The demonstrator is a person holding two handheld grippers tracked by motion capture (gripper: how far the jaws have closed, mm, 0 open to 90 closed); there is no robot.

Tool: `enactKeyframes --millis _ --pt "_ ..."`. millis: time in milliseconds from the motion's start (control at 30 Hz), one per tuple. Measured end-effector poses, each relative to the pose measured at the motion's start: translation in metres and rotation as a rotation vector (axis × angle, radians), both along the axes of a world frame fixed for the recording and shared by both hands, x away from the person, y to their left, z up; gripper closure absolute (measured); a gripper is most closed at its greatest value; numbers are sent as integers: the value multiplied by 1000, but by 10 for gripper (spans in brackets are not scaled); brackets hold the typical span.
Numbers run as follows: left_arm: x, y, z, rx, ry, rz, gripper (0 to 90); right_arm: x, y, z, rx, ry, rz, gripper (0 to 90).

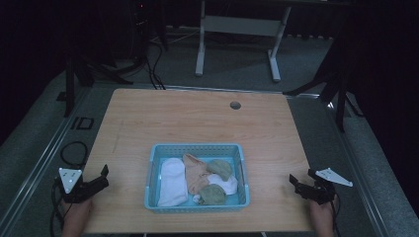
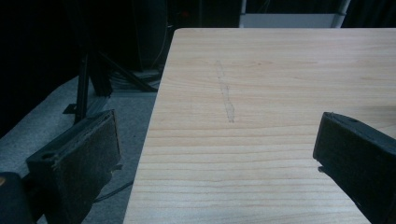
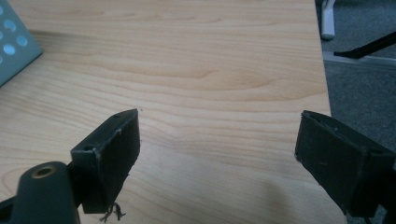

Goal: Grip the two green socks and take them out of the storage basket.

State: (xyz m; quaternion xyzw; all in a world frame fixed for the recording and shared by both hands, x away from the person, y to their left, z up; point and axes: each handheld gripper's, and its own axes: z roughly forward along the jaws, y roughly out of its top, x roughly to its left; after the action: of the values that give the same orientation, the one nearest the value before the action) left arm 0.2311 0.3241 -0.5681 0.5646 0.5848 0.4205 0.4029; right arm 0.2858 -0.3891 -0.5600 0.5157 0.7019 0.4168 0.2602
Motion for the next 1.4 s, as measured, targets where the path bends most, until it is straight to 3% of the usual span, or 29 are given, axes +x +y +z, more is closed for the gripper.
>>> enactKeyframes --millis 267,333,433,567,767,833,1100,1233,1400 --pt "0 0 0 1 3 -4 4 1 -2 0 15 21 8 131" --pt "0 1 0 1 7 -4 4 0 -2 0 11 0 -3 128" --pt "0 1 0 -1 4 -6 4 2 -3 0 21 19 25 116" --pt "0 1 0 -2 4 -7 4 5 -7 0 -6 51 98 116" --pt "0 1 0 -2 1 -8 4 6 -17 1 31 102 170 116" --pt "0 1 0 -2 2 -7 4 6 -20 1 49 124 224 116" --pt "0 1 0 -1 4 -6 4 7 -12 4 33 214 421 116" --pt "0 1 0 -1 3 -6 4 8 -2 7 3 266 484 116" --pt "0 0 0 1 7 -12 4 8 7 12 -53 277 529 116"
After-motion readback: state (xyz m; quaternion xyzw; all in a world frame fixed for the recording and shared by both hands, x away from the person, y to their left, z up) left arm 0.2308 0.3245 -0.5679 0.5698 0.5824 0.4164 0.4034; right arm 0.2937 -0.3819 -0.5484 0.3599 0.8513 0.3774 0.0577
